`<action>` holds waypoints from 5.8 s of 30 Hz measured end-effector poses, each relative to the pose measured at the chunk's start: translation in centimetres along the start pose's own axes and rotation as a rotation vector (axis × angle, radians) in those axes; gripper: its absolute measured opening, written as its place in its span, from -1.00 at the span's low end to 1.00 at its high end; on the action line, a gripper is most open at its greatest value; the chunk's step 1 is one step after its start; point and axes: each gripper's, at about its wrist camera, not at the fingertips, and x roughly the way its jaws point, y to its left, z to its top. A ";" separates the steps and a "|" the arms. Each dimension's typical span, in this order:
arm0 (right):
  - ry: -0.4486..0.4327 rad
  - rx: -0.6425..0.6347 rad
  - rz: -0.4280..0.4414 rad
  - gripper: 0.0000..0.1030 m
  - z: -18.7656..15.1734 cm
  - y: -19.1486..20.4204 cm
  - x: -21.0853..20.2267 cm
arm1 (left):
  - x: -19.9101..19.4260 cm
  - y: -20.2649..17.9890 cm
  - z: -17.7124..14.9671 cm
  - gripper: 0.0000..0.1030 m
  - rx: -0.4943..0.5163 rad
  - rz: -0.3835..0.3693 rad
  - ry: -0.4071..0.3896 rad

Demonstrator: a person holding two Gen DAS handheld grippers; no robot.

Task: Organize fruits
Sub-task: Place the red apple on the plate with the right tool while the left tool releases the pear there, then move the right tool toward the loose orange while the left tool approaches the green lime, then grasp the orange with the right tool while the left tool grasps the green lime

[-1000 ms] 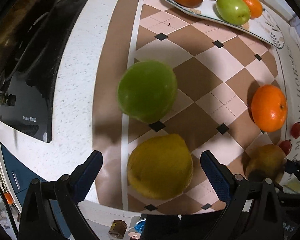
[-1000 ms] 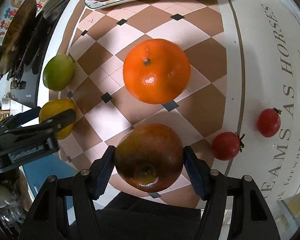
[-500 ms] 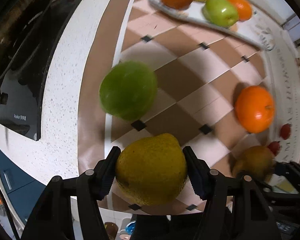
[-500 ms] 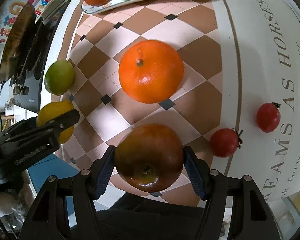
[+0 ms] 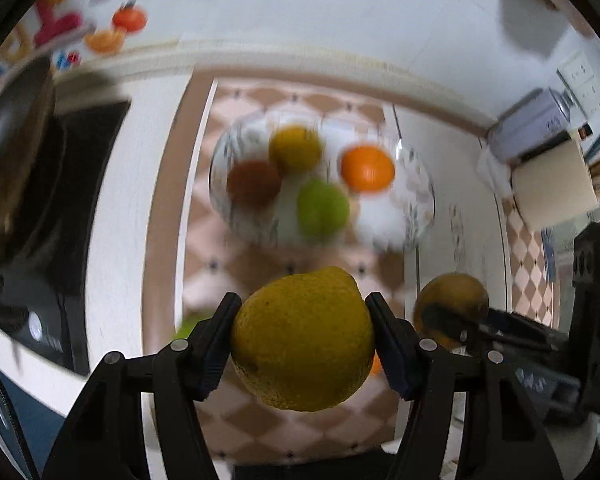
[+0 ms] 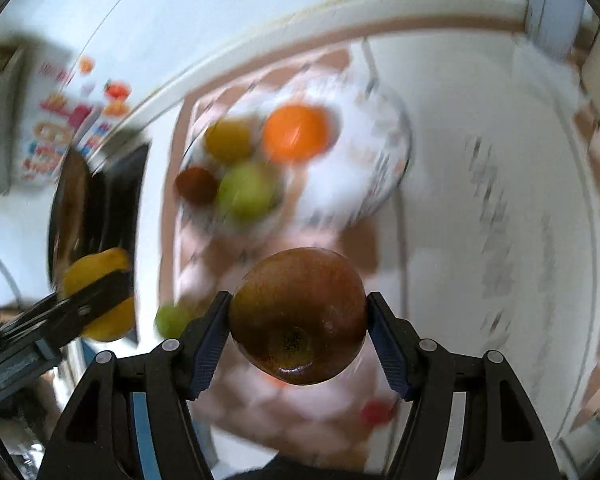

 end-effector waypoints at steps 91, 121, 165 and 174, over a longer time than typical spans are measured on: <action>-0.316 -0.088 -0.209 0.84 -10.6 10.3 -12.9 | -12.0 2.8 -8.0 0.76 0.058 0.175 -0.349; 0.233 -0.004 -0.168 0.46 -7.0 3.8 11.6 | 12.2 8.2 -5.7 0.13 0.010 0.189 0.270; -0.028 0.058 -0.022 0.27 4.0 -4.8 -0.5 | 11.7 -8.1 -7.5 0.08 0.320 -0.020 0.438; -0.063 0.132 -0.009 0.27 1.3 -7.9 -1.8 | 13.5 -10.8 -9.8 0.07 0.388 -0.067 0.537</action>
